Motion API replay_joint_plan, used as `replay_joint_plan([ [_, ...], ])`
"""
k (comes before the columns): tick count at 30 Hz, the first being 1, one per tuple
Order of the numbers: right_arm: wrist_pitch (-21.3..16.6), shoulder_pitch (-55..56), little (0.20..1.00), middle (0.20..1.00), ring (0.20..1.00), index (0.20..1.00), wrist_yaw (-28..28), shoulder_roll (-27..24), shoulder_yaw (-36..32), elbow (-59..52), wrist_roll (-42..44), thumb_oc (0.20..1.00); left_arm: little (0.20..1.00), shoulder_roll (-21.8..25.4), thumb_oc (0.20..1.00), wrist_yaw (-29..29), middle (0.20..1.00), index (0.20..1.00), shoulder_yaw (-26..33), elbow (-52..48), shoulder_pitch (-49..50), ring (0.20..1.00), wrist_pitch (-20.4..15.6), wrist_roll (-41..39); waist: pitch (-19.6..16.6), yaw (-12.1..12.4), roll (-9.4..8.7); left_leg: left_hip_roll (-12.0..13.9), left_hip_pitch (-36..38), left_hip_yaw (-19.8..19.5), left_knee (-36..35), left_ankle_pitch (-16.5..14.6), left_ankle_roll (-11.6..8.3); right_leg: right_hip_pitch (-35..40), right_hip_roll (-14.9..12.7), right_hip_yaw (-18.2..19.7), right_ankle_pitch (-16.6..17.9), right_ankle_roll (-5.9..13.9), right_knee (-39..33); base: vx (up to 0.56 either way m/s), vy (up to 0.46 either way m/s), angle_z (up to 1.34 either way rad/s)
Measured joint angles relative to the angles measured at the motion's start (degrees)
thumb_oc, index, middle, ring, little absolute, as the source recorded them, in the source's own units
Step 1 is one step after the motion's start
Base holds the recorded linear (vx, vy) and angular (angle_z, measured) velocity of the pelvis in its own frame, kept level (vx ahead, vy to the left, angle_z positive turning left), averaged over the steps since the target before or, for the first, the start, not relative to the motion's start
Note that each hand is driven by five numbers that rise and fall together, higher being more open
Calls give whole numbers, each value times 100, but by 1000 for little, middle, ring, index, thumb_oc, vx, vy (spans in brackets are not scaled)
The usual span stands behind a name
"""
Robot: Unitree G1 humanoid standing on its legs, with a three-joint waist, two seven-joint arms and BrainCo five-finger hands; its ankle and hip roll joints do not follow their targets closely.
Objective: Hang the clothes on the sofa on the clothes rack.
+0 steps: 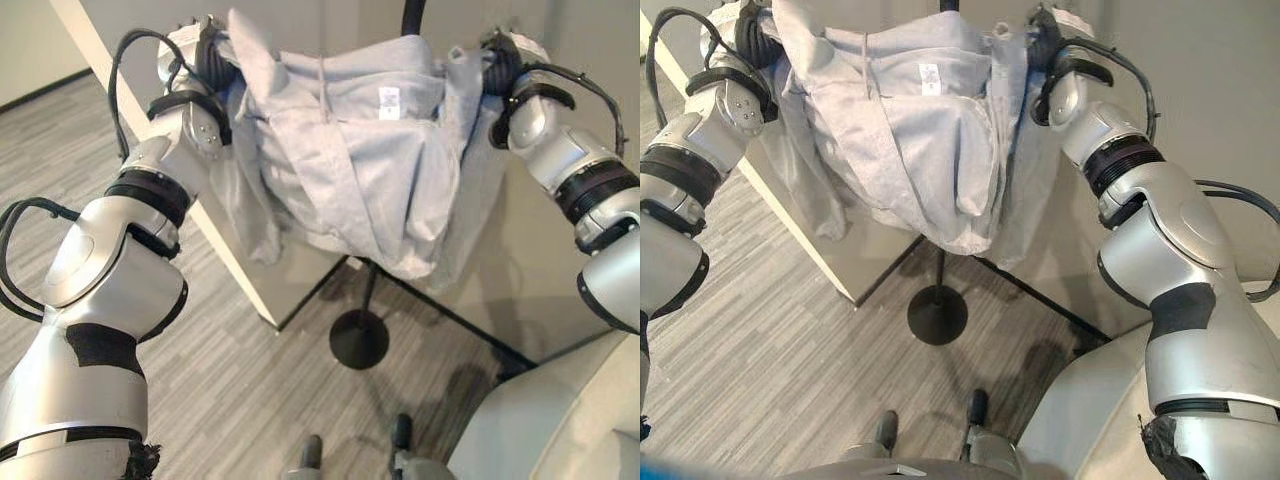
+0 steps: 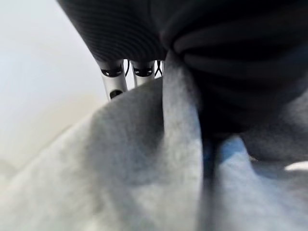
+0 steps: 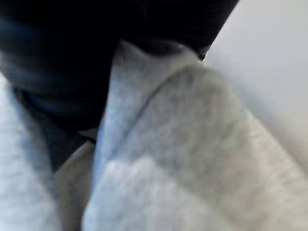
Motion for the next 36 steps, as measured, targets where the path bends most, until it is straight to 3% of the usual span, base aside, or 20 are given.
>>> replay_joint_plan([
  [14,-65,612,200,200,200,200,96,-172,-72,-37,-433,200,200,123,200,-81,200,200,7,-62,25,200,-18,158,14,-61,-26,3,-52,21,-1,-11,-11,-67,12,19,-2,3,0,2,2,0],
  [20,-157,1131,200,200,200,200,97,-514,-244,-640,-676,200,200,532,200,-85,200,200,49,-540,100,200,-29,244,34,-90,-60,-8,33,150,-30,-18,-17,-65,20,138,-1,6,-1,20,16,-9],
  [24,-190,1691,200,200,200,200,-14,-981,-817,-1461,-873,200,200,810,200,-40,200,200,354,-1129,193,200,-31,242,57,-115,-94,4,52,165,-56,-18,-16,-66,32,161,0,6,-1,14,0,-3],
  [29,-199,2107,200,200,200,200,-41,-1091,-1228,-2140,-904,200,200,1011,200,53,200,200,854,-1611,600,200,-28,236,75,-201,-99,51,141,248,-118,-18,-18,-45,66,203,2,5,-1,18,-6,-9],
  [36,-249,2380,200,200,200,200,-40,-1183,-1251,-2483,-1103,200,200,987,200,117,200,200,1132,-1743,1247,200,-28,238,215,-212,-42,92,260,302,-201,-12,-14,-3,103,259,5,0,-1,3,-4,-4],
])
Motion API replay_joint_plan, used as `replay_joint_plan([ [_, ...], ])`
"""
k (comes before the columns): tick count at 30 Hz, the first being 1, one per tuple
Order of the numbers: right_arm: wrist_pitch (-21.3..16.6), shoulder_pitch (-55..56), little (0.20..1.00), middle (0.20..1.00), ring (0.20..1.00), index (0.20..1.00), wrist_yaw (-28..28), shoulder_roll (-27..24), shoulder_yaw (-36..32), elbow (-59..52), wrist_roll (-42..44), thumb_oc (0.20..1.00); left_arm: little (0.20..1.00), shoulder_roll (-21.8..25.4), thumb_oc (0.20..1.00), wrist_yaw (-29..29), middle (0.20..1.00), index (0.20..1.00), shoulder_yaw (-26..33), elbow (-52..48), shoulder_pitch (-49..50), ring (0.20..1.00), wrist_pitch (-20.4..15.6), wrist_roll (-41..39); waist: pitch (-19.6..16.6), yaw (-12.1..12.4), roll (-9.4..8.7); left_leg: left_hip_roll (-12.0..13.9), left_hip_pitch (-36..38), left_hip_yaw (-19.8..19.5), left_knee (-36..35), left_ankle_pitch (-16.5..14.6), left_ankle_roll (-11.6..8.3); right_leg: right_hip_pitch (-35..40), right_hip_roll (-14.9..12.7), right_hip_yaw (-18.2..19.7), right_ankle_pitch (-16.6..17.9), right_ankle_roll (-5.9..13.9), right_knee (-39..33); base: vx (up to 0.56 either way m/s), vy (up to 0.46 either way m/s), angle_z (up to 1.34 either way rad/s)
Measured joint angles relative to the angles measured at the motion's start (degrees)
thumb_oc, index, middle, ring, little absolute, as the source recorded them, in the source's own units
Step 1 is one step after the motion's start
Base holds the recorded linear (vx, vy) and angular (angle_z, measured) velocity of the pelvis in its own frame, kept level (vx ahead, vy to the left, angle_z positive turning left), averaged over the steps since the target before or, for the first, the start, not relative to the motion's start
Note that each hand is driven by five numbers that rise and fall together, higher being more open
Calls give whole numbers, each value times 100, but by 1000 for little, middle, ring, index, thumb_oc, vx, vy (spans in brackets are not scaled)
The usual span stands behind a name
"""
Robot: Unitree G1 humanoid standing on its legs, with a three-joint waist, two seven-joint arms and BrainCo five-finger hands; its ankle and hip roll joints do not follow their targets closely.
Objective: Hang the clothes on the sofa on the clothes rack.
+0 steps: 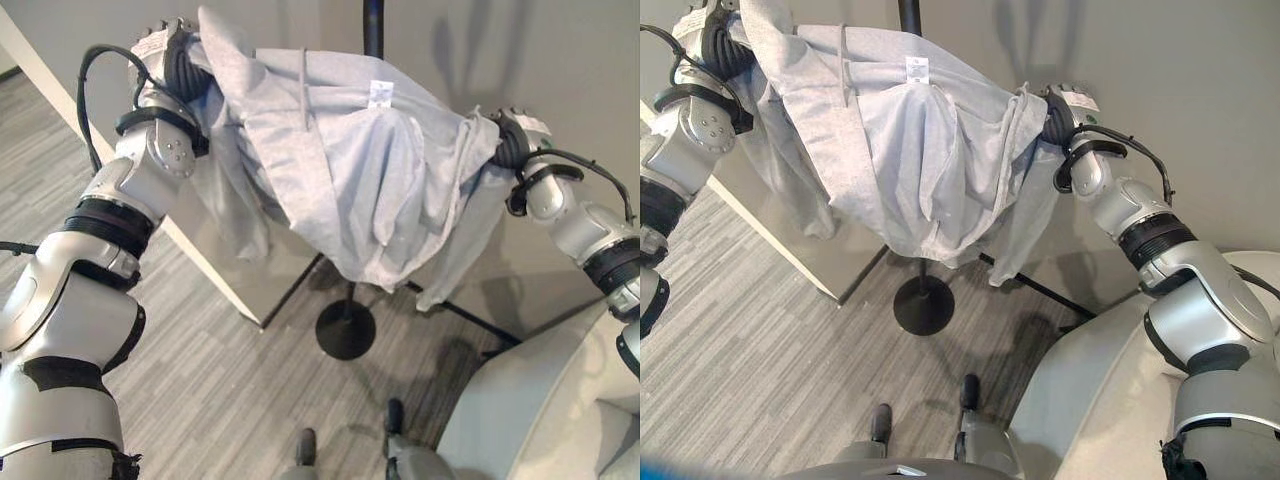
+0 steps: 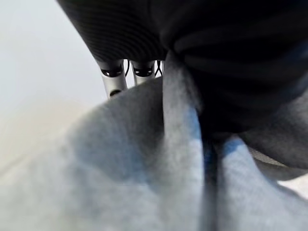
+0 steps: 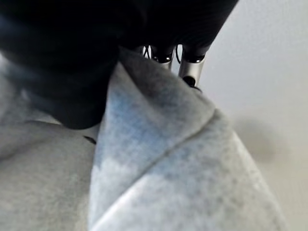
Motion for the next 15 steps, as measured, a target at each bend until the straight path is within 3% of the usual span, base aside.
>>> replay_joint_plan([
  [1,-8,11,269,269,269,269,0,0,0,-4,0,269,200,-5,200,0,200,200,0,0,44,200,2,0,35,0,9,3,21,-2,-1,0,0,23,5,-3,0,0,0,0,0,0],
  [2,-20,12,627,627,627,627,2,0,0,-6,-1,627,322,-11,322,0,322,322,1,0,60,322,2,0,78,7,9,7,51,-1,-9,0,-1,52,8,-5,0,0,0,0,0,0],
  [3,-49,12,1000,1000,1000,1000,5,0,1,-7,-3,1000,821,-13,821,-1,821,821,1,0,78,821,2,0,86,10,10,11,59,1,-19,0,-1,53,7,-2,-1,1,0,0,0,0],
  [4,-73,12,1000,1000,1000,1000,5,0,0,-7,-4,1000,1000,-13,1000,-1,1000,1000,8,1,96,1000,5,0,87,8,12,18,66,2,-29,0,0,53,7,-2,-1,1,0,0,0,0],
  [15,-106,210,1000,1000,1000,1000,25,52,2,2,-9,1000,1000,-278,1000,-28,1000,1000,323,26,776,1000,15,1,106,24,-4,29,190,3,-111,8,9,150,19,-8,-19,25,0,-1,0,0],
])
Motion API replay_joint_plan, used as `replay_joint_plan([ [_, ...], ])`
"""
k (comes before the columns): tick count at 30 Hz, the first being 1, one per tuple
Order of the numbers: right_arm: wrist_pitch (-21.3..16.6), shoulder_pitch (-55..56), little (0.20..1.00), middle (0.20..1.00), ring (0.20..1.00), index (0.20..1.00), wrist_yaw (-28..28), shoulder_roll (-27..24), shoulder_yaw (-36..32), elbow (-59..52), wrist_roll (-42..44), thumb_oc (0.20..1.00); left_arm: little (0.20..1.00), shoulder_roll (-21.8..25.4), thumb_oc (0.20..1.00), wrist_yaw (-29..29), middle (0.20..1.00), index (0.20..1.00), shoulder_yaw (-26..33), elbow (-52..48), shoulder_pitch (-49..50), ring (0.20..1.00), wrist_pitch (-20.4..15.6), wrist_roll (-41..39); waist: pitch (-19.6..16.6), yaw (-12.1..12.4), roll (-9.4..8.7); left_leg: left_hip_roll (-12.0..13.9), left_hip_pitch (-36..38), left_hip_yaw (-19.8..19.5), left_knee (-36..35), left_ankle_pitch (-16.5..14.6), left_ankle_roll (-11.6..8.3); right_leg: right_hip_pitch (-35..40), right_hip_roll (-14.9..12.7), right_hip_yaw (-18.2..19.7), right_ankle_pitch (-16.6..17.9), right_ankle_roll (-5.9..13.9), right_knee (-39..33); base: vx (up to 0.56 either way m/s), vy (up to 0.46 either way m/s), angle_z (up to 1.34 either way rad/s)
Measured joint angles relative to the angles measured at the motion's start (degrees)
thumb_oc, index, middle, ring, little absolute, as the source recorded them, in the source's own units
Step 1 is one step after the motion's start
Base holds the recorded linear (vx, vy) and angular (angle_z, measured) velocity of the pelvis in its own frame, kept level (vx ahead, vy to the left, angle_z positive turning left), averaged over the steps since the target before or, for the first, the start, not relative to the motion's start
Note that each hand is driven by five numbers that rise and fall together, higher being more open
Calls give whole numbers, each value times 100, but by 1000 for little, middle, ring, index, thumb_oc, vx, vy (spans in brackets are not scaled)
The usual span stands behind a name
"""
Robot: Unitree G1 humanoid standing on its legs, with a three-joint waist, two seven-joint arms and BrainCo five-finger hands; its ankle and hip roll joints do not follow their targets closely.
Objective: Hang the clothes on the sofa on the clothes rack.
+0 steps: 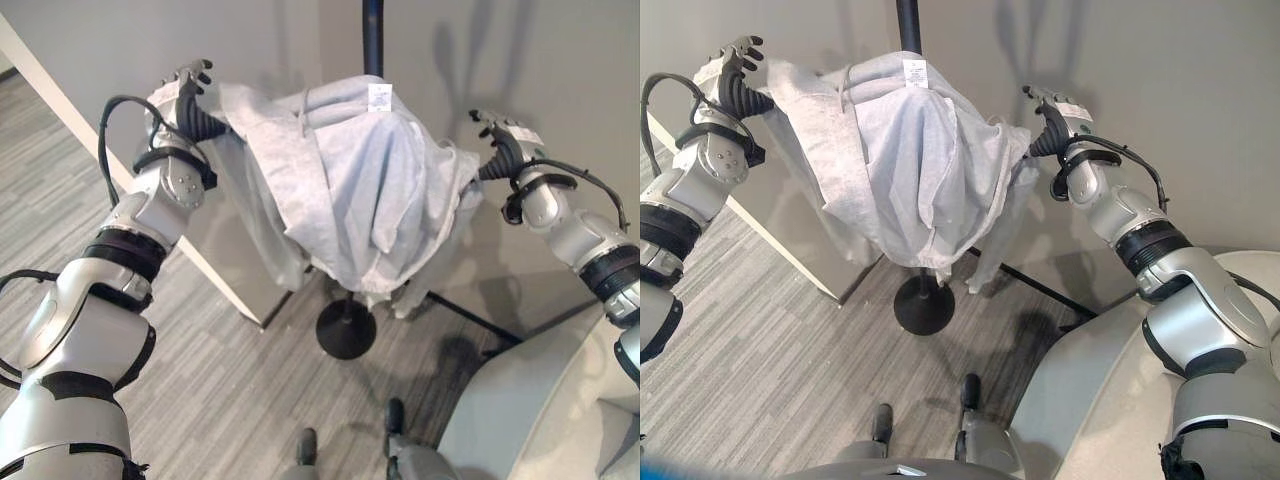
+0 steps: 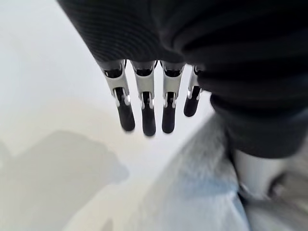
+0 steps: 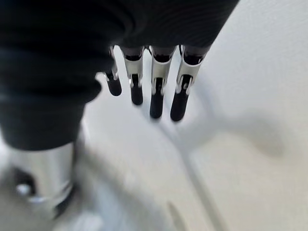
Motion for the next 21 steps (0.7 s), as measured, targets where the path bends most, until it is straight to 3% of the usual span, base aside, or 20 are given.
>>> replay_joint_plan([
  [14,-6,559,1000,1000,1000,1000,158,181,-12,48,-15,1000,1000,-109,1000,-121,1000,1000,185,188,362,1000,2,11,10,2,-17,8,37,-4,-6,3,3,42,-15,-11,0,0,0,0,0,0],
  [21,-5,1404,1000,1000,1000,1000,66,943,-993,143,10,1000,1000,-347,1000,-122,1000,1000,792,60,953,1000,6,9,36,2,-28,17,142,2,-96,42,-1,96,-15,-6,-24,32,-1,0,0,0],
])
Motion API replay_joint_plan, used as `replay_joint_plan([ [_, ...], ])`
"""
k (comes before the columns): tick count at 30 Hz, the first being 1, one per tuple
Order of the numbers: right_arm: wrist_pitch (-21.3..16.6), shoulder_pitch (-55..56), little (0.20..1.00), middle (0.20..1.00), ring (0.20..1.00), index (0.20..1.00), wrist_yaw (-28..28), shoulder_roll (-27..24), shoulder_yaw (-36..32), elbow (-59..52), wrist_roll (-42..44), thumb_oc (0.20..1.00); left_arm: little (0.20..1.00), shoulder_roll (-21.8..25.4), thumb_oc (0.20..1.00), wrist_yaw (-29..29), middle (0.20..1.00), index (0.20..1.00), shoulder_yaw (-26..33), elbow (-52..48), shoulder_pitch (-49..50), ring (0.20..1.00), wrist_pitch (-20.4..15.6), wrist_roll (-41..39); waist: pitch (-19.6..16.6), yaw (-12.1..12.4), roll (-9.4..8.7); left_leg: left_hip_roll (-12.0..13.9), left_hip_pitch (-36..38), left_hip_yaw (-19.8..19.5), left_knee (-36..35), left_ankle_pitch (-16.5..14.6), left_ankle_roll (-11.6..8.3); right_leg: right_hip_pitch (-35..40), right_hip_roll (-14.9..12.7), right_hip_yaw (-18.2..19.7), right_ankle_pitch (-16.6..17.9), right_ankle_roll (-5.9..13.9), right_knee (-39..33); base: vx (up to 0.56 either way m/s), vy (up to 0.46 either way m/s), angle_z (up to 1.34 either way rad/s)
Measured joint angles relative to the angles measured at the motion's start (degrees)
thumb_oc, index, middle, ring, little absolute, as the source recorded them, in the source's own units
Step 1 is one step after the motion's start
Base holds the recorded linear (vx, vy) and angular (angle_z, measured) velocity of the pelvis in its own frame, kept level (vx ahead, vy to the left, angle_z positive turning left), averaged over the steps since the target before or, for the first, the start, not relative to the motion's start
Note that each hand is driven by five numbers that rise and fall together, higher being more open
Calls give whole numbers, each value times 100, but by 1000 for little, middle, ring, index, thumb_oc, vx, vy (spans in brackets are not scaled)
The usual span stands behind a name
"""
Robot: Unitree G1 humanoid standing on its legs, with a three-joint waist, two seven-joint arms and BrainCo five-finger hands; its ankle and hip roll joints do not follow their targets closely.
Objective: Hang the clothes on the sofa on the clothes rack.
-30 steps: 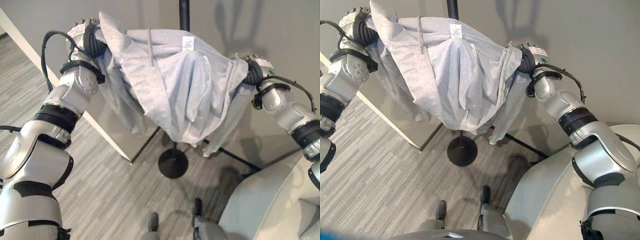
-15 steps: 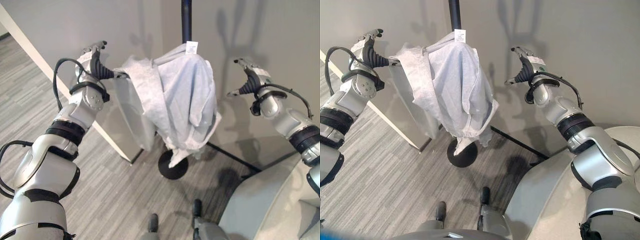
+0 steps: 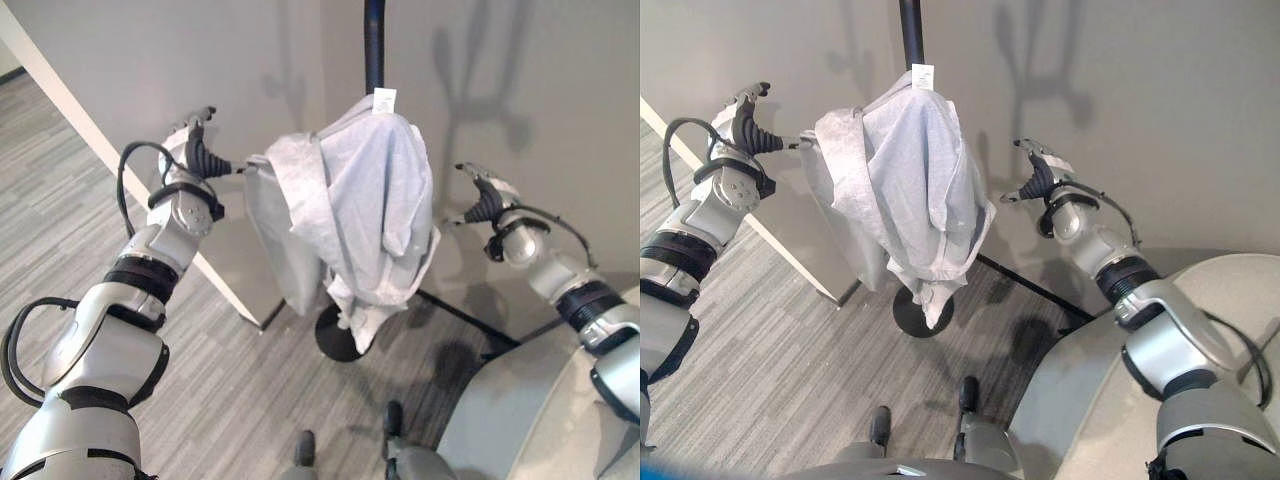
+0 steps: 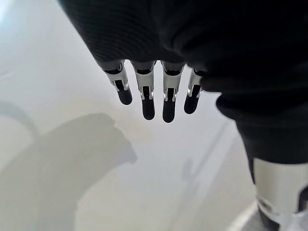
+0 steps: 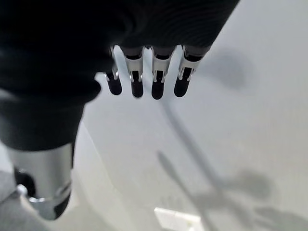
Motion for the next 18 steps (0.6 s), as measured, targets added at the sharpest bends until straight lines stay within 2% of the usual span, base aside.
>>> replay_joint_plan([
  [2,1,438,1000,1000,1000,1000,-88,128,-332,-181,8,1000,1000,-28,1000,21,1000,1000,328,-196,447,1000,9,-3,21,2,13,2,34,11,-20,1,2,19,1,5,-4,5,0,43,4,-2],
  [5,-65,1505,1000,1000,1000,1000,-199,420,-1323,-783,56,1000,1000,-300,1000,98,1000,1000,1447,-1060,1759,1000,-73,-16,59,7,66,25,191,21,-115,2,3,132,12,5,-48,45,-1,53,1,-1],
  [6,-106,2153,1000,1000,1000,1000,-252,494,-1673,-1001,57,1000,1000,-518,1000,129,1000,1000,1928,-1550,2588,1000,-83,-17,82,7,91,23,249,21,-129,-4,-2,190,8,3,-80,50,-1,80,15,2],
  [7,-97,2662,1000,1000,1000,1000,-256,513,-1926,-1135,57,1000,1000,-655,1000,131,1000,1000,2176,-1864,3196,1000,-90,-16,87,12,97,20,255,5,-130,-13,-11,206,-4,1,-107,65,-4,87,17,6],
  [9,-20,3097,1000,1000,1000,1000,-251,552,-2093,-1118,66,1000,1000,-755,1000,129,1000,1000,2267,-1850,3712,1000,-67,-15,114,35,93,12,250,3,-131,-13,-11,198,-3,2,-109,62,-2,74,9,3],
  [10,-57,3646,1000,1000,1000,1000,-222,765,-2479,-1263,78,1000,1000,-1112,1000,109,1000,1000,2683,-1992,4363,1000,-72,-18,130,55,113,17,283,5,-132,-19,-9,234,-8,1,-120,63,-27,74,5,-1],
  [12,-43,3997,1000,1000,1000,1000,-154,875,-2661,-1244,66,1000,1000,-1572,1000,25,1000,1000,3181,-2082,4844,1000,-75,-44,172,83,137,16,363,4,-135,-30,-5,322,-15,-2,-147,70,-33,62,9,1],
  [18,-44,4903,1000,1000,1000,1000,46,1210,-3059,-1210,61,1000,1000,-1936,1000,-291,1000,1000,3180,-1993,6056,1000,-112,-110,186,139,171,25,439,-19,-164,-41,-18,422,-24,-44,-243,92,-37,36,11,3],
])
